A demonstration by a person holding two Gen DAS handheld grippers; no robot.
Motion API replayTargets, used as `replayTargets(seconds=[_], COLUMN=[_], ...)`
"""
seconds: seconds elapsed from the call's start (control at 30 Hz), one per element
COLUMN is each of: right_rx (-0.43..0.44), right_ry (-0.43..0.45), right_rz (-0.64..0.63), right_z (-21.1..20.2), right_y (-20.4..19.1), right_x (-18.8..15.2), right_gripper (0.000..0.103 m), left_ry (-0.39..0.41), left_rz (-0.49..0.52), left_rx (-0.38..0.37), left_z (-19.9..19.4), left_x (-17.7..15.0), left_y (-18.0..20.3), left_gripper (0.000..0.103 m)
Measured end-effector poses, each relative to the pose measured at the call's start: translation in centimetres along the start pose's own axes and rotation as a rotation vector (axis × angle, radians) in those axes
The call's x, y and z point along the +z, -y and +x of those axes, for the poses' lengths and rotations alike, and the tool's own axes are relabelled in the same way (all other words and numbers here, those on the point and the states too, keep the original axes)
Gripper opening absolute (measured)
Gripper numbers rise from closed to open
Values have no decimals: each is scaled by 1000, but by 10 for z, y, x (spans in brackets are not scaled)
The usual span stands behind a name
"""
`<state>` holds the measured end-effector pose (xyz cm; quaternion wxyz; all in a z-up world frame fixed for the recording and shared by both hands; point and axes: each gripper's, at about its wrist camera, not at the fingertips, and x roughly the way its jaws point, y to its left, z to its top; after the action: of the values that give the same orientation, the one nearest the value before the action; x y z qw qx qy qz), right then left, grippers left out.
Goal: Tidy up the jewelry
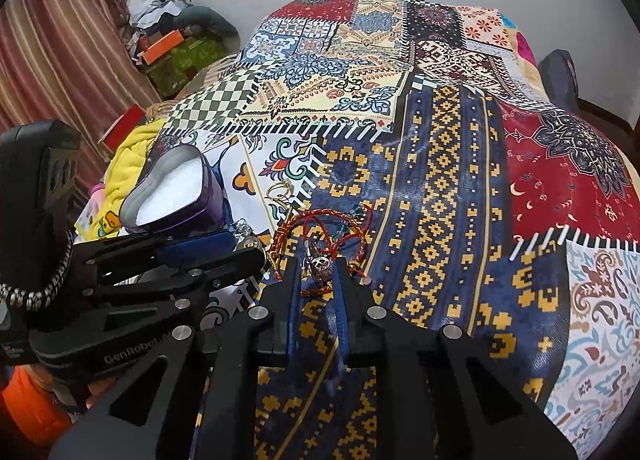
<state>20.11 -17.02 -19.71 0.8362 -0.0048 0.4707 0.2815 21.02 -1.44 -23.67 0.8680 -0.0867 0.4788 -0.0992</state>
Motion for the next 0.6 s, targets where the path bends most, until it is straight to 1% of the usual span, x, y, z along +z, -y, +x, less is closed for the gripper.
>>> replayTargets(seconds=[0.1, 0.2, 0.43, 0.6], right_rx=[-7, -21, -10, -13], right_ry=[-5, -3, 34, 51], right_rz=[-8, -19, -9, -8], right_z=[3, 6, -5, -14], right_y=[-2, -4, -4, -7], right_x=[0, 1, 2, 4], right_gripper=[10, 7, 4, 4], left_ry=[4, 8, 15, 41], left_rz=[14, 20, 18, 23], left_rx=[11, 20, 9, 12], left_z=[3, 4, 1, -13], left_x=[1, 1, 1, -2], left_y=[1, 1, 0, 1], left_gripper=[29, 21, 21, 21])
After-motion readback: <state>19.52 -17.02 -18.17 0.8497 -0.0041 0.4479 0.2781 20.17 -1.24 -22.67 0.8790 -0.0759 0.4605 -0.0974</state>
